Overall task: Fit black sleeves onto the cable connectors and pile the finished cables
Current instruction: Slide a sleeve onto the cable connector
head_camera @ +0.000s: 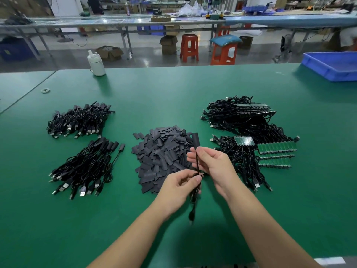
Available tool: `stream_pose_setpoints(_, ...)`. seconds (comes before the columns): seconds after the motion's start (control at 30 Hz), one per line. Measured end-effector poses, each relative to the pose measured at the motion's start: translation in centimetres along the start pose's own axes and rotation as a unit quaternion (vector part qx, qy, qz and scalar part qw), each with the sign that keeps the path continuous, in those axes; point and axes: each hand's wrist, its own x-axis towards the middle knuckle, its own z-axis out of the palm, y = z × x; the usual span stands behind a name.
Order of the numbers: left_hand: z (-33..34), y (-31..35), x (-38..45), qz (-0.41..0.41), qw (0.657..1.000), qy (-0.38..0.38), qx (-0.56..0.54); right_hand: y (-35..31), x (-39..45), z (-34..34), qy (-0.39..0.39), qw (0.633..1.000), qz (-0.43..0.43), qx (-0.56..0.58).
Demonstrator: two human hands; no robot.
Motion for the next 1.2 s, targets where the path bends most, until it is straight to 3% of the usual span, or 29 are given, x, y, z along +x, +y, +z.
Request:
stream_pose_setpoints(0.1,-0.8,0.6,-0.2,0.0,0.999,0.021,0.028,0.3,0.3,-0.2,-0.005,1.0,-0.001,-0.006)
stream_pose_setpoints(0.2,-2.8,0.9,0.1,0.024,0.988,0.061,0.143,0.7,0.8,-0.5,-0.007,0.998,0.001,-0.058)
stream_pose_setpoints(0.3,-6.6,1.5,1.0,0.061,0.925,0.157,0.339,0.8,1.4,-1.9,0.012,0.975,-0.02,-0.221)
stream_pose_setpoints(0.37,-9.9,1.7,1.8,0.057,0.873,0.22,0.431,0.6,1.8,-3.5,0.05,0.917,-0.058,-0.39)
stream_pose_setpoints(0.47,-15.4,1.4,2.9,-0.018,0.787,0.264,0.557,0.0,2.7,-6.2,0.116,0.813,-0.119,-0.559)
stream_pose_setpoints(0.57,-19.8,0.0,3.4,-0.134,0.713,0.236,0.647,-0.8,4.3,-9.6,0.158,0.702,-0.155,-0.677)
stream_pose_setpoints(0.63,-21.3,-1.2,3.4,-0.174,0.697,0.218,0.661,-1.4,5.4,-11.6,0.168,0.667,-0.114,-0.717)
stream_pose_setpoints(0.73,-22.0,-2.6,3.1,-0.162,0.714,0.252,0.633,-2.0,6.4,-13.5,0.118,0.651,-0.026,-0.749)
stream_pose_setpoints(0.83,-21.8,-3.1,3.2,-0.137,0.706,0.26,0.645,-2.0,6.9,-14.4,0.045,0.645,0.022,-0.762)
stream_pose_setpoints(1.03,-22.4,-3.2,3.9,-0.129,0.643,0.231,0.719,-1.7,7.4,-14.7,0.112,0.729,-0.031,-0.675)
stream_pose_setpoints(1.13,-22.0,-2.9,4.5,-0.124,0.634,0.251,0.721,-2.1,8.4,-15.5,0.149,0.694,-0.064,-0.702)
stream_pose_setpoints(1.2,-20.9,-2.5,5.0,-0.06,0.65,0.276,0.706,-2.7,9.2,-16.0,0.142,0.67,-0.075,-0.725)
